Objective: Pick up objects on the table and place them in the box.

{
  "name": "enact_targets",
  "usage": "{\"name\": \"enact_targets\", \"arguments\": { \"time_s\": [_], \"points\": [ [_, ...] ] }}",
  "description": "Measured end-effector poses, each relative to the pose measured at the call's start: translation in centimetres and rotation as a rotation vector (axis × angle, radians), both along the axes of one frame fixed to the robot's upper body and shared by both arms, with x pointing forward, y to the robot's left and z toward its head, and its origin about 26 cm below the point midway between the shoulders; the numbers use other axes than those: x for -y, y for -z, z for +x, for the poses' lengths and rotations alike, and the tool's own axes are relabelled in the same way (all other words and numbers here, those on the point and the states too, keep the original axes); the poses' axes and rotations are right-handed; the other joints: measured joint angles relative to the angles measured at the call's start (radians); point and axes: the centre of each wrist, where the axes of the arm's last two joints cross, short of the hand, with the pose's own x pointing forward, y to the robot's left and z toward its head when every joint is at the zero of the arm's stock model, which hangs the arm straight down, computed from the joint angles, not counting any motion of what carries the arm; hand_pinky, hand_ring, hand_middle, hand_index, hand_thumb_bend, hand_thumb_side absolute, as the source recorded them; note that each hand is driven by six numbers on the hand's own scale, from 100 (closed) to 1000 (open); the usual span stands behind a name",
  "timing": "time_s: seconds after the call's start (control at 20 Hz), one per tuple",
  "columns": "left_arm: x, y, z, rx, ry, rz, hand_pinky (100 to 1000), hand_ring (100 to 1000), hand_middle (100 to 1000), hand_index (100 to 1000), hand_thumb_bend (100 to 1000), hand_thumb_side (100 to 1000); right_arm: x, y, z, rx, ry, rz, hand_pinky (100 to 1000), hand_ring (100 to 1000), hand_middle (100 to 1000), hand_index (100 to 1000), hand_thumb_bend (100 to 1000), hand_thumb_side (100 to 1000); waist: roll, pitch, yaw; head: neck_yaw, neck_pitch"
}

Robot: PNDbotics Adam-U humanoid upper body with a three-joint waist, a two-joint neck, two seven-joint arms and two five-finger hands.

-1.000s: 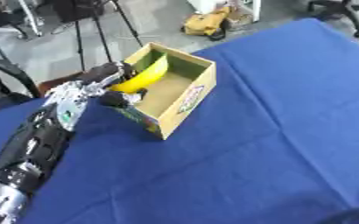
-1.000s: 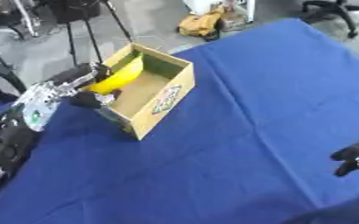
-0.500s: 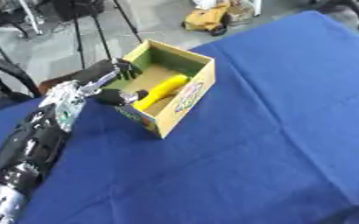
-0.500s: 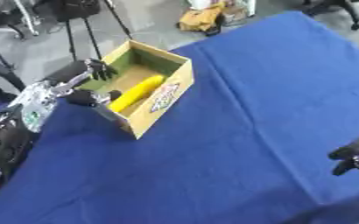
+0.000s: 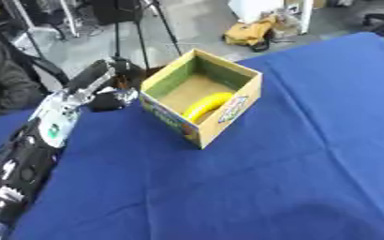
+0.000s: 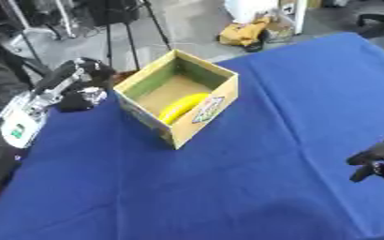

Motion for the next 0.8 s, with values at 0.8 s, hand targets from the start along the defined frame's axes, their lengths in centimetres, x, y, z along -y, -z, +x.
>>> {"name": "enact_targets", "arguments": {
  "time_s": [0.8],
  "points": [
    [3.3, 4.6, -9.2, -0.283, 0.246, -0.620, 509, 571, 545, 747, 203, 980, 0.9, 0.8, -0.5, -0.011, 0.042, 0.032, 526, 654, 545, 651, 100, 635, -0.092, 0.007, 0.172, -0.039, 0.035]
  ]
}}
